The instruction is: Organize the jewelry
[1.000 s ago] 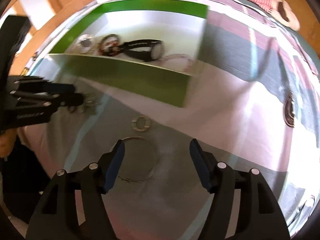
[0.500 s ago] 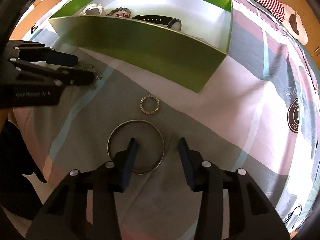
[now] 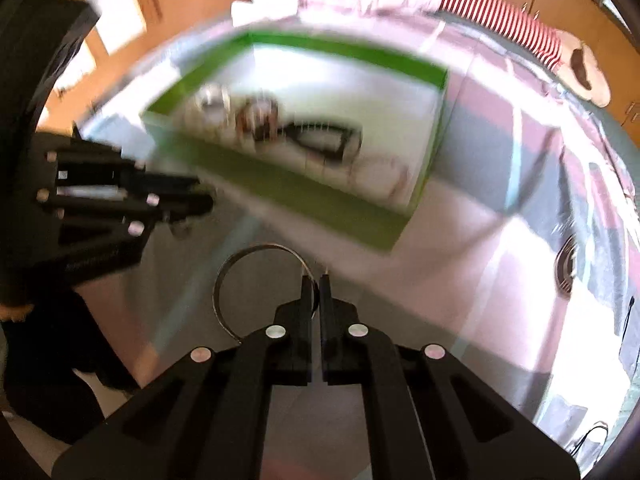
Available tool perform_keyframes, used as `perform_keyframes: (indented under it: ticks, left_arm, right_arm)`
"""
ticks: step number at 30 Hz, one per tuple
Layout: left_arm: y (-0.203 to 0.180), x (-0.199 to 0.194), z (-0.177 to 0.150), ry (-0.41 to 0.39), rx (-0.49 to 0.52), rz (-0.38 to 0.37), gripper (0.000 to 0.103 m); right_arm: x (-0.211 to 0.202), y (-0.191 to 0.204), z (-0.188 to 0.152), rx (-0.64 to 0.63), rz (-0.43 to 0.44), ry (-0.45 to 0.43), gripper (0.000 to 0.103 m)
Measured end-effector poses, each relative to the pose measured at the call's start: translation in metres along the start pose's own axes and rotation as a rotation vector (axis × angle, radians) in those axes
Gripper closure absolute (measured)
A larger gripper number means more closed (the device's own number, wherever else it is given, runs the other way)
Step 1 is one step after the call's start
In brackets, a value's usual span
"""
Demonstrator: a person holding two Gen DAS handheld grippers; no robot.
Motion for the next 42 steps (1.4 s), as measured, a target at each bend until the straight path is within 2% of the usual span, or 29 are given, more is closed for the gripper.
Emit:
perform_keyframes:
  ticks: [2, 4, 7, 11, 15, 22, 24, 26, 28, 30, 35, 39, 41, 42]
  left_arm:
    - [0.002, -0.022, 0.021, -0.075, -0.005, 0.018, 0.089]
    - [0.006, -0.036, 0.045, -0.139, 0.003, 0.073, 0.089]
    - [0.015, -0.034, 0.072, -0.163, -0.018, 0.1, 0.089]
    - [0.034, 0.004, 0.098, -0.135, -0.056, 0.151, 0.089]
    - [0.047, 0.051, 0.103, -0.066, -0.093, 0.164, 0.089]
    - [0.068, 0.098, 0.099, 0.003, -0.15, 0.163, 0.089]
    - [0.071, 0.104, 0.098, 0.014, -0.154, 0.164, 0.088]
    - [0.071, 0.102, 0.098, 0.011, -0.154, 0.17, 0.082]
    - [0.07, 0.095, 0.1, -0.001, -0.157, 0.16, 0.063]
    - [0.069, 0.08, 0.102, -0.027, -0.162, 0.156, 0.053]
    - [0.05, 0.039, 0.085, -0.027, -0.097, 0.107, 0.053]
    - [0.025, 0.002, 0.05, -0.018, -0.008, 0.026, 0.055]
    - [0.019, -0.003, 0.026, 0.018, 0.033, 0.013, 0.069]
    - [0.019, -0.003, 0.012, 0.046, 0.036, 0.015, 0.076]
  right_arm:
    - [-0.008, -0.005, 0.022, 0.013, -0.031, -0.062, 0.1]
    - [-0.006, -0.011, 0.046, 0.016, -0.07, -0.098, 0.1]
    - [0.011, -0.023, 0.075, 0.035, -0.113, -0.122, 0.1]
    - [0.065, -0.039, 0.095, 0.149, -0.1, -0.084, 0.099]
    - [0.11, -0.05, 0.098, 0.166, -0.14, -0.042, 0.1]
    - [0.139, -0.065, 0.092, 0.188, -0.179, -0.008, 0.098]
    - [0.13, -0.066, 0.095, 0.198, -0.175, -0.026, 0.086]
    - [0.116, -0.065, 0.101, 0.22, -0.146, -0.064, 0.059]
    - [0.095, -0.062, 0.107, 0.239, -0.109, -0.113, 0.053]
    - [0.075, -0.055, 0.107, 0.232, -0.076, -0.137, 0.053]
    - [0.027, -0.034, 0.083, 0.174, 0.015, -0.128, 0.05]
    - [0.01, -0.016, 0.051, 0.108, 0.105, -0.073, 0.05]
    - [0.015, -0.007, 0.033, 0.055, 0.117, -0.011, 0.061]
    - [0.02, -0.003, 0.026, 0.033, 0.113, 0.018, 0.061]
Point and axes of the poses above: each gripper's, at about its wrist camera, not at the fingertips, and x roughly the way its jaws point, y to its left, z to its top, the point moved 4 cm from there along x, roughly the way its jaws point, and after that the axes turned 12 degrees about -y, right-handed, at the moved point
